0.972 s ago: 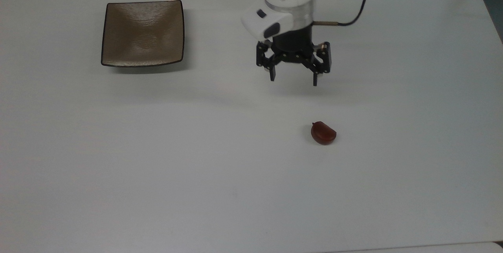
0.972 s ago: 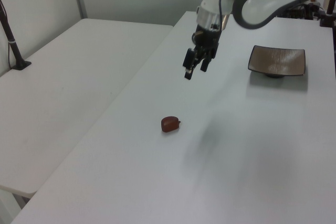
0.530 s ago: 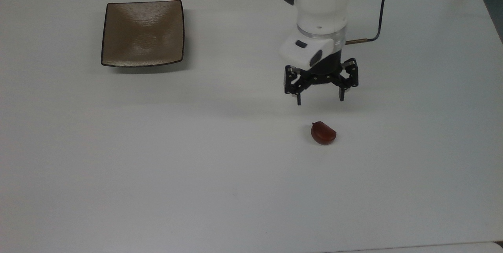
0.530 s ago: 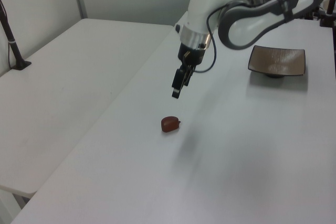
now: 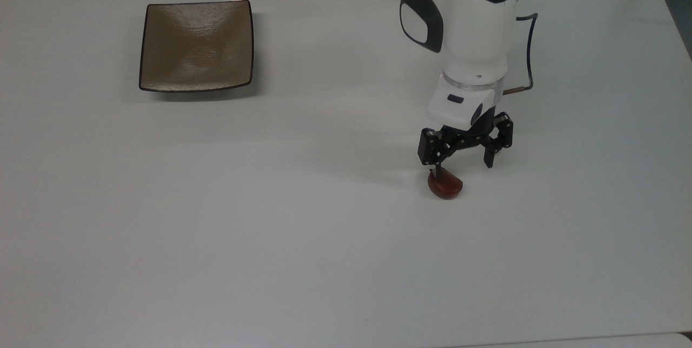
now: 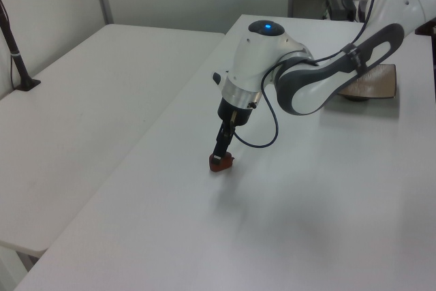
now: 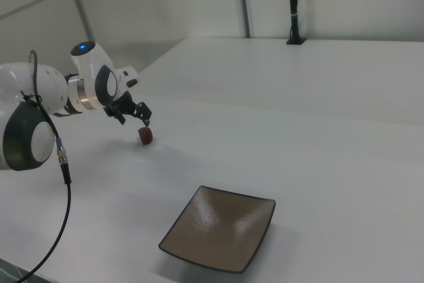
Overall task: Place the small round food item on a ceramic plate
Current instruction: 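Lower the gripper over the food item and close on it, then lift the held food item and carry it over the brown plate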
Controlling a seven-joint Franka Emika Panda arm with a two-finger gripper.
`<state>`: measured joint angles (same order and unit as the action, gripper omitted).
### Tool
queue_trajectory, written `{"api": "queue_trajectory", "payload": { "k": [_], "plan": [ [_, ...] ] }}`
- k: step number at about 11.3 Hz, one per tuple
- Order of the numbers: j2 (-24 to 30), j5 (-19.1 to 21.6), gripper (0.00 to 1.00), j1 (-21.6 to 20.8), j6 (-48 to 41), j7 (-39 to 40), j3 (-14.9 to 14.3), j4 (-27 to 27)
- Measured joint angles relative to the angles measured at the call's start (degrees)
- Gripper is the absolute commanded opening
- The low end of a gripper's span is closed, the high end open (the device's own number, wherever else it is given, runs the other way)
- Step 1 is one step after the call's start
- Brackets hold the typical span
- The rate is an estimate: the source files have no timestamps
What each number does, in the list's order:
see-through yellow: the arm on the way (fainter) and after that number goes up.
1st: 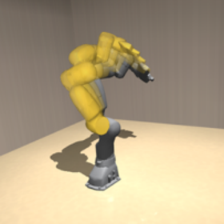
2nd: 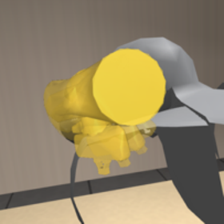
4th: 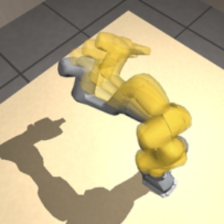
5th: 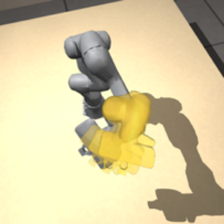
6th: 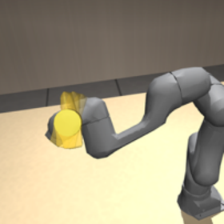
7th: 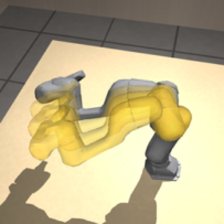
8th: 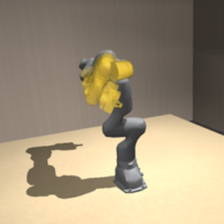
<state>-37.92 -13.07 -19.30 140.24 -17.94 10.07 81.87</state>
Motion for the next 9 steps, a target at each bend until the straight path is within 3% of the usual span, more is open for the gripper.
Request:
{"api": "queue_trajectory", "payload": {
  "k": [5, 6, 8, 9],
  "plan": [
    [-4.2, -3.3, 1.00, 0.4, 0.8, 0.0, -0.2, -3.1],
    [-4.8, -4.0, 0.95, 0.4, 1.0, 0.1, -0.2, -3.2],
    [-5.8, -5.6, 0.46, 0.4, 1.1, 0.1, -0.2, -3.3],
    [-6.0, -7.0, 0.31, 0.4, 1.1, 0.2, -0.2, -3.3]
  ]
}}
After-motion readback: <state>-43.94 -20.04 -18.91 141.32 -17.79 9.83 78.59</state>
